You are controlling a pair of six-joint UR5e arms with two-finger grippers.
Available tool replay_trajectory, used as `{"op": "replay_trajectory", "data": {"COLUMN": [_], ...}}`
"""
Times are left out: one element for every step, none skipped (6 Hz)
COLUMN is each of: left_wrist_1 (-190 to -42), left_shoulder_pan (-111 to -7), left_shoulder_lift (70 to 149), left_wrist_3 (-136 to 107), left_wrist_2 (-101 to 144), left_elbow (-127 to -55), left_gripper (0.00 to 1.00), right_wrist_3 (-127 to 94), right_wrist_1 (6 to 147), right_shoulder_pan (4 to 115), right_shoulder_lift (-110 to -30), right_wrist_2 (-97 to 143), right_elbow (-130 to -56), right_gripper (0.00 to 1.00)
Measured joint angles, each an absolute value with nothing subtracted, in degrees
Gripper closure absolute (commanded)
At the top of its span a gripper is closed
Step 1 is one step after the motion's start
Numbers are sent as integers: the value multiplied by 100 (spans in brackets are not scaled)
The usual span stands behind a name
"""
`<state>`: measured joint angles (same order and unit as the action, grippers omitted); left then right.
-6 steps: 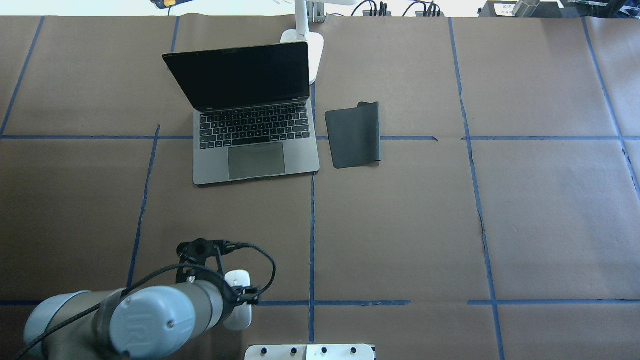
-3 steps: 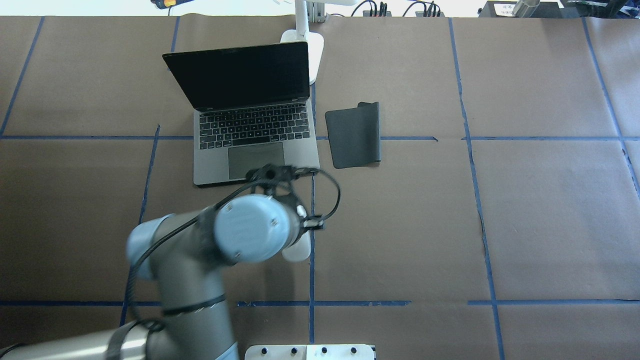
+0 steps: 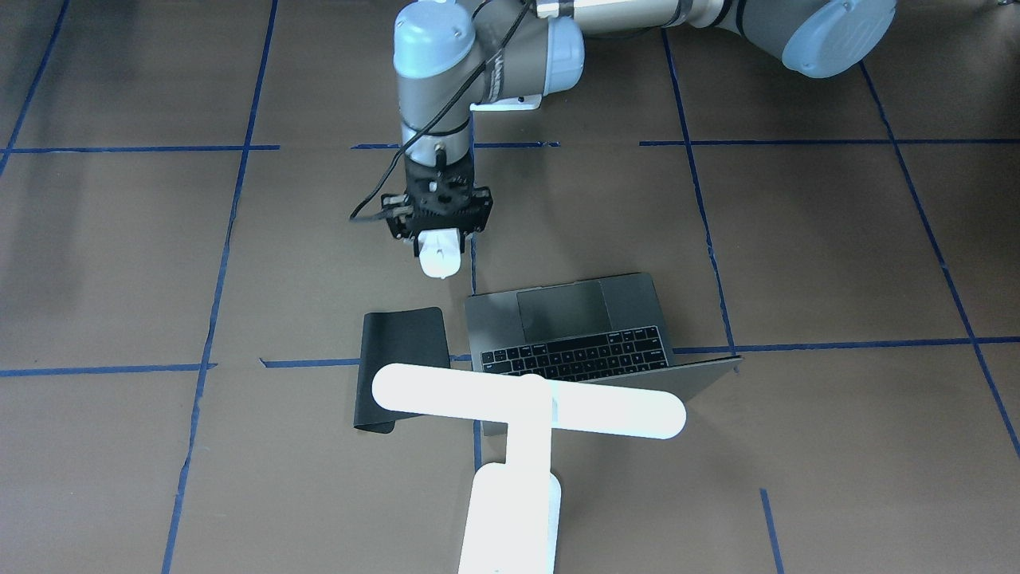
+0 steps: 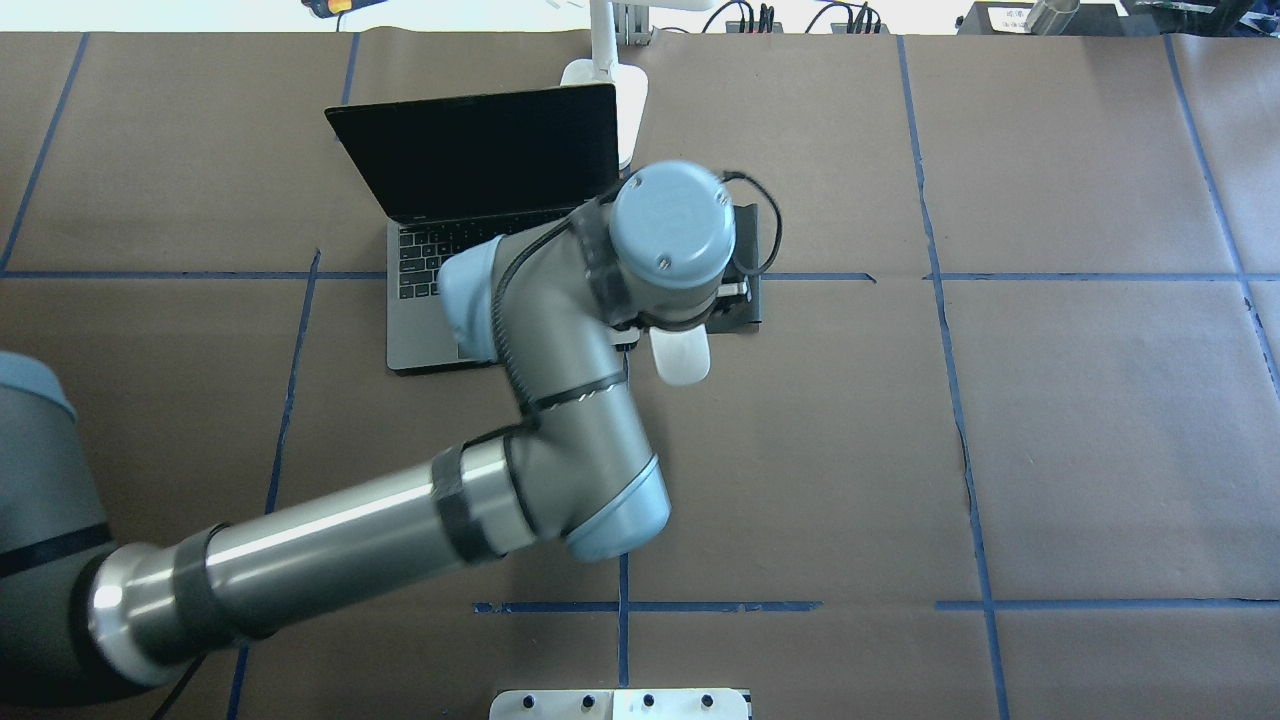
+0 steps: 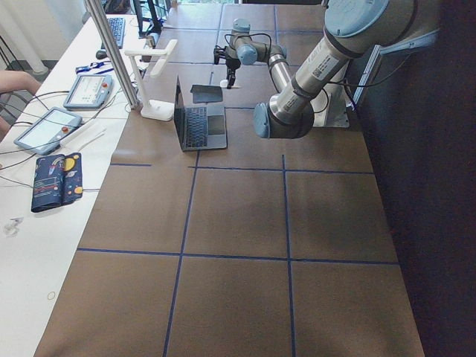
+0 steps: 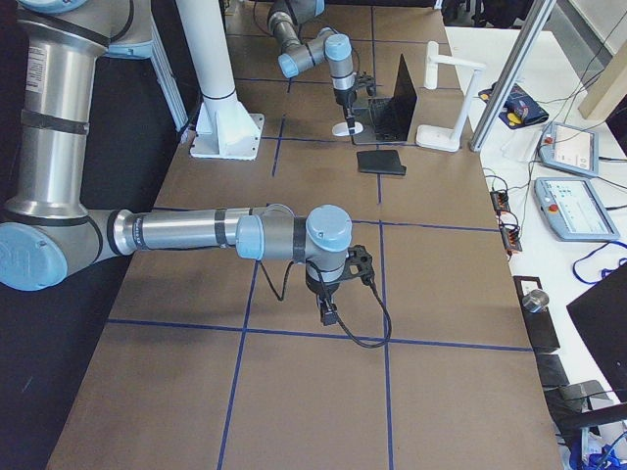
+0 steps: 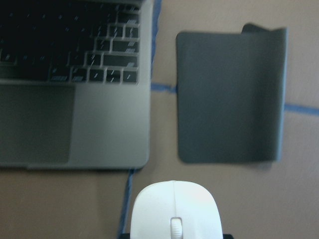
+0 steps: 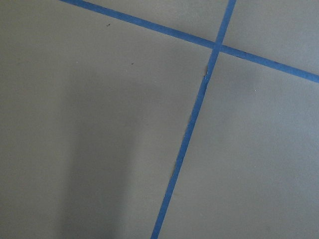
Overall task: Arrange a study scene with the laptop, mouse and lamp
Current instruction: 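Carry the white mouse with the left gripper over the mouse pad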
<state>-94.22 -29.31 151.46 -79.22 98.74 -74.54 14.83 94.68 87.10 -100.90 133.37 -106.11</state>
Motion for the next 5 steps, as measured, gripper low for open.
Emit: {"op": "replay_trajectory", "data": {"left_wrist_1": [-10069, -10782, -11351, -11714, -11881], "left_shoulder_pan": [-3124, -3248, -3301, -3317, -3319], "left_shoulder_lift": [15659, 16084, 16391, 16567, 16647], "left_wrist_3": [-7870, -7840, -7819, -7797, -7738], "left_wrist_2": [9959, 9984, 9982, 9973, 9971], "left_elbow": [-6351, -5301, -4489, -3988, -3755], "left_gripper": [96, 96, 79, 1, 0], "right_wrist_3": [1485, 1485, 1485, 1485, 1485], "right_wrist_1": [9472, 9474, 9474, 9475, 9472], "right_shoulder_pan": [8710, 8710, 8710, 8710, 8710], "right_shoulder_lift": [-10090, -10090, -10090, -10090, -10090], "right_wrist_2": [13340, 13341, 13342, 13345, 13346], "right_elbow": [-10609, -10605, -10598, -10591, -10579], "right_gripper": [0, 0, 0, 0, 0]}}
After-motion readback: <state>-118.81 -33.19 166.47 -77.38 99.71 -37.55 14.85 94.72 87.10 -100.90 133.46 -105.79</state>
